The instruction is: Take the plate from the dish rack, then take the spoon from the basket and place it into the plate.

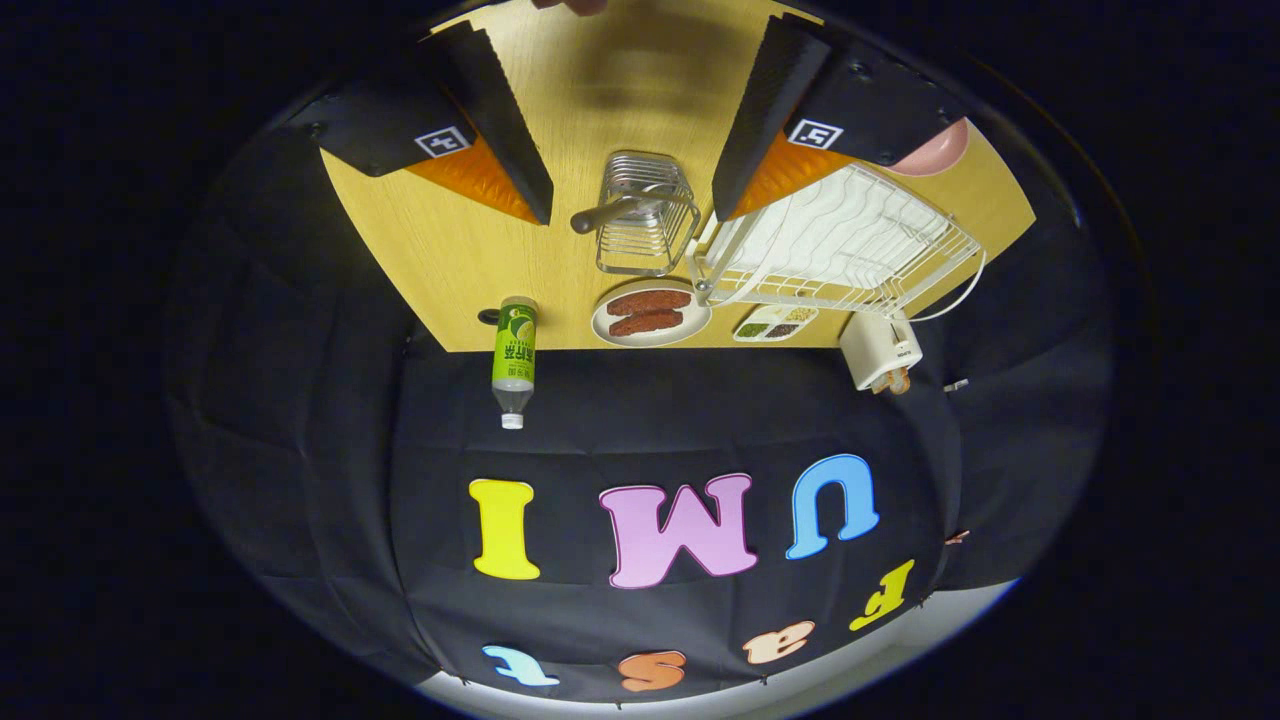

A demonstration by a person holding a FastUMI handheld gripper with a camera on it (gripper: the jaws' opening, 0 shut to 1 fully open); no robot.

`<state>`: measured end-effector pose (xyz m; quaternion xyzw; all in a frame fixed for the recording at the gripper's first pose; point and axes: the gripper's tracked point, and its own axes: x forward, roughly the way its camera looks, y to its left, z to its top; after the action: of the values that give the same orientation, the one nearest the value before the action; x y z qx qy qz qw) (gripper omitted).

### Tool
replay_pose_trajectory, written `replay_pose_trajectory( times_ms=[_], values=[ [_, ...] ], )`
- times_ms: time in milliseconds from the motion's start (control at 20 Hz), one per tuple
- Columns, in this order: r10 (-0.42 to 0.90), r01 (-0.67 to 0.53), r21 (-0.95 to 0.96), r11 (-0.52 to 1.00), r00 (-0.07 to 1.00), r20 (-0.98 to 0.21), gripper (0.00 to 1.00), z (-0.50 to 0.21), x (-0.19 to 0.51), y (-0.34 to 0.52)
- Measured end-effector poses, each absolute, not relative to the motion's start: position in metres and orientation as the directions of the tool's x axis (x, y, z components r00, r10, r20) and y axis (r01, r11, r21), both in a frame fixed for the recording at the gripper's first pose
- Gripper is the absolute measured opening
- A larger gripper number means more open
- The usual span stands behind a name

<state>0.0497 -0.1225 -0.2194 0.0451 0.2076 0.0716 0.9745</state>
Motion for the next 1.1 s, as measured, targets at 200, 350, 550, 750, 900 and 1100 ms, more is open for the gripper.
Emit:
replay_pose_trajectory(
  times_ms=[200,350,550,750,900,1100],
  values=[
    [0.179,-0.143,0.12,0.982,0.908,-0.38,0.98,-0.238,0.074,-0.122],
    [0.208,-0.166,0.143,0.976,0.907,-0.366,0.98,-0.242,0.085,-0.111],
    [0.255,-0.212,0.156,0.965,0.9,-0.353,0.79,-0.245,0.093,-0.095],
    [0.282,-0.251,0.133,0.959,0.896,-0.343,0.77,-0.251,0.098,-0.083],
    [0.271,-0.244,0.119,0.962,0.9,-0.342,0.71,-0.254,0.104,-0.081],
    [0.253,-0.237,0.089,0.968,0.908,-0.334,0.45,-0.254,0.109,-0.077]
  ],
)
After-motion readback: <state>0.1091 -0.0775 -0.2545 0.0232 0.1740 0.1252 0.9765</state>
